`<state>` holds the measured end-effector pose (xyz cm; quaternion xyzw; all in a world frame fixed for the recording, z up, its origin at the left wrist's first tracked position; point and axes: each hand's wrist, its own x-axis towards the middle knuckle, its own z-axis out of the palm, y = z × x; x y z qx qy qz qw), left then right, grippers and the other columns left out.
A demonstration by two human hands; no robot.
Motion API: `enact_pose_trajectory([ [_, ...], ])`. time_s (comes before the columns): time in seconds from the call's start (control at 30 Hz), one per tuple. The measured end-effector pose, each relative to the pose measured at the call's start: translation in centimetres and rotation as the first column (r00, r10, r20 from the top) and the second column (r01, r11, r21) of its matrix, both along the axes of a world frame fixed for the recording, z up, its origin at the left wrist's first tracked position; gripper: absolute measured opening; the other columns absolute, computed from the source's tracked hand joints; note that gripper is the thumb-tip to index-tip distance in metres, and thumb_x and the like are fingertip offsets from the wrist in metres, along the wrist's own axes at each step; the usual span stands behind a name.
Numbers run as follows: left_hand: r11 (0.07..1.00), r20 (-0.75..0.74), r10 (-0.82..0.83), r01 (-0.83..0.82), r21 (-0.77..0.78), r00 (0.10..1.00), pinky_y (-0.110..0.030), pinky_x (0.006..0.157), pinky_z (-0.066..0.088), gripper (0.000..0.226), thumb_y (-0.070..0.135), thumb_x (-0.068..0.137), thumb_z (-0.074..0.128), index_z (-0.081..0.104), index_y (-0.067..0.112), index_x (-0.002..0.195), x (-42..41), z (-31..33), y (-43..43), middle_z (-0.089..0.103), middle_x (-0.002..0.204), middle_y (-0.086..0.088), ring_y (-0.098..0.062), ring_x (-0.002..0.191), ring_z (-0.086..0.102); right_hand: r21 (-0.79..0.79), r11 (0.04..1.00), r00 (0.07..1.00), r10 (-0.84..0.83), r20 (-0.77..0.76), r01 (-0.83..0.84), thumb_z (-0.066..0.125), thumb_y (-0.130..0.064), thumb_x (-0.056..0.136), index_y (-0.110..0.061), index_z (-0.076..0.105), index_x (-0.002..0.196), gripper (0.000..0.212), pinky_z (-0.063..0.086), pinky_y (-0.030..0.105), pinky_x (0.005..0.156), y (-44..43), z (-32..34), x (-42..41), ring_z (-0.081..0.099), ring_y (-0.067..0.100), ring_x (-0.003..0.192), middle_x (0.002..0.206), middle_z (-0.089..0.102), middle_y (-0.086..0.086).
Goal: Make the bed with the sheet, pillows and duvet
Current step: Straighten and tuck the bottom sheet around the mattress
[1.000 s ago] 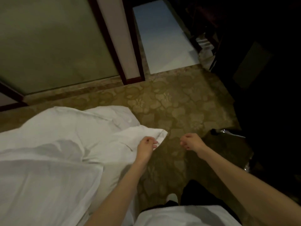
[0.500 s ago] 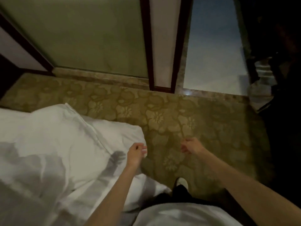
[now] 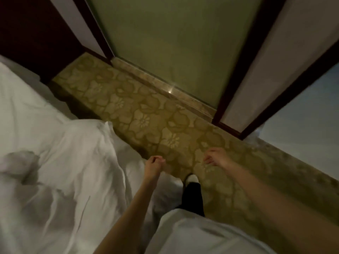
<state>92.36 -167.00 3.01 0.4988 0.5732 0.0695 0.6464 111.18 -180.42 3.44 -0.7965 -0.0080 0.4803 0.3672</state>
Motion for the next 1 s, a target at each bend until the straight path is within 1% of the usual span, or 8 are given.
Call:
enact_pose_trajectory([
  [0.1,0.996,0.001,0.083,-0.083,-0.015,0.997,-0.025,0.068,0.048,0.020,0.014,0.099,0.041,0.059,0.009,0.106,3.8,0.3,5.1,0.066,0.101,-0.011,-0.021,0.087,0.064,0.005,0.997,0.997,0.079,-0.003,-0.079,0.047,-0.005,0.097,0.008,0.054,0.118,0.026,0.040,0.013,0.034,6.8,0.8,5.0,0.052,0.001,0.031,0.069,0.056,0.009],
  [0.23,0.979,0.015,0.202,-0.202,-0.012,0.979,-0.027,0.071,0.052,0.021,0.012,0.099,0.041,0.059,0.006,0.107,8.5,1.6,12.2,0.066,0.092,-0.006,-0.015,0.079,0.063,0.009,0.968,0.968,0.249,0.028,-0.249,0.048,-0.010,0.097,-0.004,0.058,0.109,0.017,0.047,0.019,0.056,15.8,2.4,10.0,0.059,0.012,0.064,0.083,0.062,0.009],
  [0.3,0.964,0.036,0.266,-0.265,-0.009,0.963,-0.027,0.072,0.052,0.020,0.011,0.100,0.041,0.059,0.005,0.106,10.3,2.0,16.0,0.066,0.089,-0.005,-0.015,0.077,0.063,0.024,0.941,0.941,0.336,0.025,-0.337,0.050,-0.011,0.096,-0.007,0.060,0.099,0.011,0.048,0.023,0.060,20.8,2.5,12.2,0.059,0.015,0.068,0.084,0.064,0.008],
  [0.53,0.911,-0.003,0.411,-0.411,0.045,0.912,-0.029,0.077,0.052,0.023,0.014,0.100,0.041,0.058,0.005,0.113,14.2,0.6,29.6,0.066,0.102,-0.011,-0.018,0.086,0.063,0.053,0.824,0.826,0.563,0.028,-0.564,0.047,-0.011,0.097,-0.007,0.058,0.095,0.012,0.042,0.023,0.056,40.0,1.4,18.1,0.057,0.014,0.062,0.075,0.062,0.006],
  [0.63,0.844,-0.036,0.536,-0.535,0.047,0.843,-0.028,0.078,0.051,0.022,0.013,0.100,0.041,0.057,0.004,0.112,15.4,0.9,35.6,0.065,0.100,-0.011,-0.018,0.085,0.062,0.027,0.748,0.748,0.662,0.035,-0.663,0.047,-0.012,0.097,-0.009,0.058,0.091,0.013,0.043,0.021,0.051,48.5,1.3,20.3,0.059,0.012,0.059,0.076,0.063,0.006],
  [0.73,0.790,-0.016,0.612,-0.610,0.061,0.791,-0.028,0.074,0.051,0.023,0.014,0.100,0.041,0.058,0.004,0.113,16.2,1.9,41.9,0.065,0.091,-0.007,-0.014,0.078,0.061,0.045,0.690,0.692,0.720,0.056,-0.722,0.047,-0.009,0.096,-0.010,0.056,0.080,0.019,0.040,0.015,0.039,57.1,1.7,21.7,0.055,0.003,0.040,0.070,0.062,0.006],
  [0.87,0.699,-0.013,0.714,-0.712,0.065,0.700,-0.038,0.085,0.053,0.024,0.018,0.100,0.043,0.058,0.006,0.115,15.8,2.5,49.4,0.067,0.092,-0.006,-0.015,0.079,0.064,0.084,0.626,0.632,0.770,0.087,-0.775,0.049,-0.008,0.095,-0.012,0.053,0.073,0.023,0.038,0.013,0.036,67.3,3.2,20.5,0.052,0.001,0.035,0.068,0.061,0.008],
  [1.0,0.576,-0.008,0.816,-0.813,0.080,0.578,-0.028,0.073,0.052,0.021,0.017,0.100,0.041,0.056,0.009,0.111,13.6,2.1,56.1,0.066,0.099,-0.008,-0.014,0.079,0.064,0.101,0.535,0.541,0.839,0.051,-0.839,0.050,-0.009,0.096,-0.012,0.055,0.074,0.023,0.039,0.014,0.040,76.6,3.0,17.8,0.056,0.004,0.042,0.070,0.062,0.006],
])
